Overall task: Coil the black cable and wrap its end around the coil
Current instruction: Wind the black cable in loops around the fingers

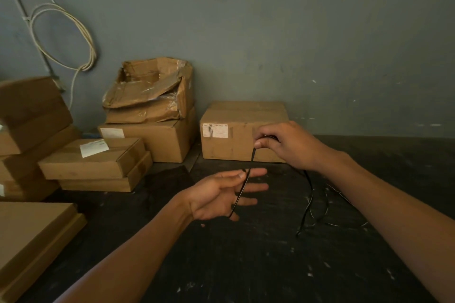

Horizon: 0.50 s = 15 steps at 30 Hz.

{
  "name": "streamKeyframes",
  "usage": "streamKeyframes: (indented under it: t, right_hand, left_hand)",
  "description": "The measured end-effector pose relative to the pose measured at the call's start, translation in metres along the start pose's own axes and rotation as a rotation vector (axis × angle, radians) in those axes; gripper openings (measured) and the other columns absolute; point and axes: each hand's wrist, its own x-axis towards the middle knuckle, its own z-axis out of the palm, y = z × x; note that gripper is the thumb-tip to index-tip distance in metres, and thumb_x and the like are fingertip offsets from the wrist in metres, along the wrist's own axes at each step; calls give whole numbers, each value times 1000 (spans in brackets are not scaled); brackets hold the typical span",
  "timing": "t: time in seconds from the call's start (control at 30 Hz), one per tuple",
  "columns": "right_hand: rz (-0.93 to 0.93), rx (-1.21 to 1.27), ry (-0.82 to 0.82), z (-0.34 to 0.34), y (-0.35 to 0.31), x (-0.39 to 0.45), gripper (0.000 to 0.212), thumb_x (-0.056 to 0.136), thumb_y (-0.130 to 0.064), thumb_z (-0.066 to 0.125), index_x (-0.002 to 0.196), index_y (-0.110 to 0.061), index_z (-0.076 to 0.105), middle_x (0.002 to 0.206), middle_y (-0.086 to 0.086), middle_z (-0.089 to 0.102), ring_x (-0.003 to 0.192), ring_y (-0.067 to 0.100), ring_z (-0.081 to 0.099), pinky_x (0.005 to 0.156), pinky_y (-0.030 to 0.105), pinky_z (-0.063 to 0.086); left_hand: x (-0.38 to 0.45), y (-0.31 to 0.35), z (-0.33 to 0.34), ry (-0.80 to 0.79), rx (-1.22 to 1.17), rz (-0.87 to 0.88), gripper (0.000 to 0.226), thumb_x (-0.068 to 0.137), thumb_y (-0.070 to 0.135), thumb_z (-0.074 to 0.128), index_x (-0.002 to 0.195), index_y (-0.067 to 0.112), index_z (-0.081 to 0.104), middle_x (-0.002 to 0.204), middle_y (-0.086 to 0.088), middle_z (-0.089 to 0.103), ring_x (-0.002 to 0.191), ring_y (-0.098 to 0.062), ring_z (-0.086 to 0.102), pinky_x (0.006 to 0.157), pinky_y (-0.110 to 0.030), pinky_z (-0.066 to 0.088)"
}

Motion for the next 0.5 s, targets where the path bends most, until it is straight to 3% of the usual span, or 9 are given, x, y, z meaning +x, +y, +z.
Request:
streamKeyframes:
  t: [0.13,0.17,0.23,0.3,0.43,0.5]
  right_hand:
    - [-11,62,-4,0,-1,-3,13,94,-22,61,100,-19,72,83,-20,63,69,-15,58,60,10,38]
    - [-7,84,7,-1,-1,-4,13,94,-22,60,100,-18,72,84,-20,63,68,-15,59,59,9,40]
    - [-4,118,48,-1,0,-4,14,94,-22,60,100,-19,72,91,-14,69,80,-6,64,72,14,48]
    - [10,148,78,5,7,-5,16,95,-23,58,102,-21,72,99,-9,72,96,4,64,86,28,51]
    - [39,199,89,26,22,-18,18,99,-19,51,103,-22,69,97,-6,72,93,6,66,86,40,55]
    - [50,252,53,44,26,-29,22,98,-6,49,106,-19,66,88,-13,72,87,2,67,81,35,58]
  left_hand:
    - [-3,9,3,-58,49,-59,41,98,38,43,138,36,52,146,-5,51,139,-37,37,106,-79,5]
    - [-4,11,4,-74,36,-60,41,98,38,43,138,35,51,146,-6,51,138,-38,39,105,-80,5]
    - [-6,16,9,-126,-7,-51,43,98,37,43,140,34,49,148,-9,49,137,-39,40,105,-80,6]
    - [-8,22,14,-214,-48,-36,45,98,37,42,143,33,45,151,-13,44,138,-41,38,105,-80,5]
    - [-10,34,24,-358,-22,8,50,98,36,34,148,35,34,156,-17,33,142,-42,30,106,-79,3]
    - [-10,38,26,-381,-21,50,53,98,36,30,151,35,27,158,-18,28,143,-43,27,106,-79,4]
